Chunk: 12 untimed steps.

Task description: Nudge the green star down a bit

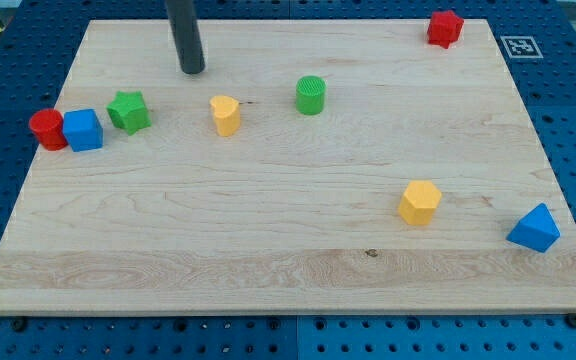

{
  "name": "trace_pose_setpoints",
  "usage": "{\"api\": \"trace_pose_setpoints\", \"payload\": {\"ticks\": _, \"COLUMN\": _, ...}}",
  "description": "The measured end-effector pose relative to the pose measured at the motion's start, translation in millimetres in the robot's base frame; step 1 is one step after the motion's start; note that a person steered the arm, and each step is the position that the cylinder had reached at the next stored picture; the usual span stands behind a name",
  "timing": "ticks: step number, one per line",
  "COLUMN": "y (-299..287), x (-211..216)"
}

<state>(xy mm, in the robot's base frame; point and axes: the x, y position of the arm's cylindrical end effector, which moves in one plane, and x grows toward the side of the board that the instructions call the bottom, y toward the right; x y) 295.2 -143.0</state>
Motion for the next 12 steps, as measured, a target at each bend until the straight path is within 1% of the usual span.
{"api": "trace_pose_setpoints", "payload": {"ticks": 3, "y": -16, "x": 31}}
{"api": "trace_pose_setpoints", "payload": {"ticks": 5, "y": -44, "x": 33}}
{"api": "trace_pose_setpoints", "payload": {"ticks": 7, "y": -56, "x": 50}}
{"api": "trace_pose_setpoints", "payload": {"ticks": 12, "y": -60, "x": 77}}
